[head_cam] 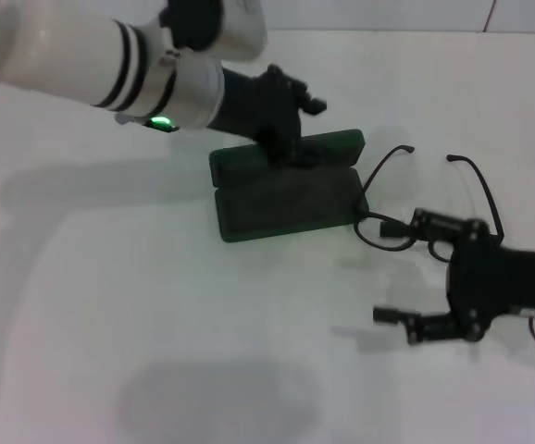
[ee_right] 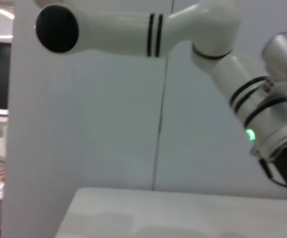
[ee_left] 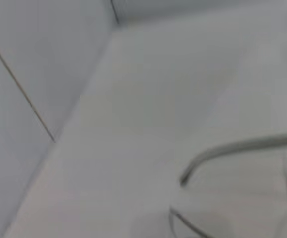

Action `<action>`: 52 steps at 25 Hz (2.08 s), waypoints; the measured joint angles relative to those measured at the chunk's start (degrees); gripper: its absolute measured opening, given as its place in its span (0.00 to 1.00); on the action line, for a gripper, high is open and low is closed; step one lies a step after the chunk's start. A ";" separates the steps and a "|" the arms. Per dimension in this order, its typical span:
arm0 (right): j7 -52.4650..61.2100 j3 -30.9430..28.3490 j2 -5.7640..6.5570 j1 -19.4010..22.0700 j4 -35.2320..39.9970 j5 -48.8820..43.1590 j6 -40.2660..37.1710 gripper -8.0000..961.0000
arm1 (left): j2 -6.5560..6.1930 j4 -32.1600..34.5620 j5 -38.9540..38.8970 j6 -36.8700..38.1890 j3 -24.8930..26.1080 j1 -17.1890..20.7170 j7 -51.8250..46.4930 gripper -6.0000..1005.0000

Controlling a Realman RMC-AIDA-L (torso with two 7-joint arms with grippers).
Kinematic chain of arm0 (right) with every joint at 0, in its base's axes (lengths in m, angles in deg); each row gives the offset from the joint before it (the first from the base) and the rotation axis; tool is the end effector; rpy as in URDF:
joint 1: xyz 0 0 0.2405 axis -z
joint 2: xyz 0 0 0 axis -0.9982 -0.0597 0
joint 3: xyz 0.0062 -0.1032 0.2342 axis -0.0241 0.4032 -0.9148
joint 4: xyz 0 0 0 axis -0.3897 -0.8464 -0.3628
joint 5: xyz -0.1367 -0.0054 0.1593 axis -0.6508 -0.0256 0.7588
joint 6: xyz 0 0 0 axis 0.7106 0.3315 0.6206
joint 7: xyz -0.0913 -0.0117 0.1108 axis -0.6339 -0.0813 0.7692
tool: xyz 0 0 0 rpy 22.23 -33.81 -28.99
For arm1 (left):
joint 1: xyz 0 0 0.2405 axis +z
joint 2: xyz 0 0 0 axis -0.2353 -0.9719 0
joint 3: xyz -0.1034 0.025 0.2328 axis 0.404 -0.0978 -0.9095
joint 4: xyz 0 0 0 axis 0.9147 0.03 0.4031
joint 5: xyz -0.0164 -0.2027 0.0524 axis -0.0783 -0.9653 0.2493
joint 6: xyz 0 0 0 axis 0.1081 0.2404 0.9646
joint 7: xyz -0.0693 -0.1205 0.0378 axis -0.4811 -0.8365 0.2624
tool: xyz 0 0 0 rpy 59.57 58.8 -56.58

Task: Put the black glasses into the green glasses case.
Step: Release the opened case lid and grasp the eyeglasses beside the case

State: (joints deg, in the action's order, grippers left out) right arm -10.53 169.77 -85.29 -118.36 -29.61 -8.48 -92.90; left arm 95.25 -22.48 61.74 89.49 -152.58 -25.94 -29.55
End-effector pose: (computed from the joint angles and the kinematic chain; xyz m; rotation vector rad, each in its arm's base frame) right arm 0.2415 0.2917 -0.0359 -2.8090 -0.1491 0.9809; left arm -0.1463 0.3975 -0.0422 -2.8004 0.0531 -0.0361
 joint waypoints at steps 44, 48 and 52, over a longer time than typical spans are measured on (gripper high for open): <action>70.76 -11.00 -7.05 -7.97 49.96 -92.37 15.00 0.64 | -0.28 -24.59 -53.29 6.12 7.03 13.96 28.03 0.56; 70.78 -10.42 -7.07 -7.70 49.16 -91.72 17.46 0.48 | -0.24 -25.11 -53.30 6.03 7.02 13.74 28.65 0.56; 70.77 -10.07 -7.08 -7.79 47.95 -90.55 18.42 0.33 | -0.21 -25.47 -53.42 6.08 7.02 13.73 28.79 0.56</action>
State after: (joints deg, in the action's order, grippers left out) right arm 60.24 159.69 -92.36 -126.15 18.34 -99.03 -74.48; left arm 95.04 -47.95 8.32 95.57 -145.55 -12.21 -0.76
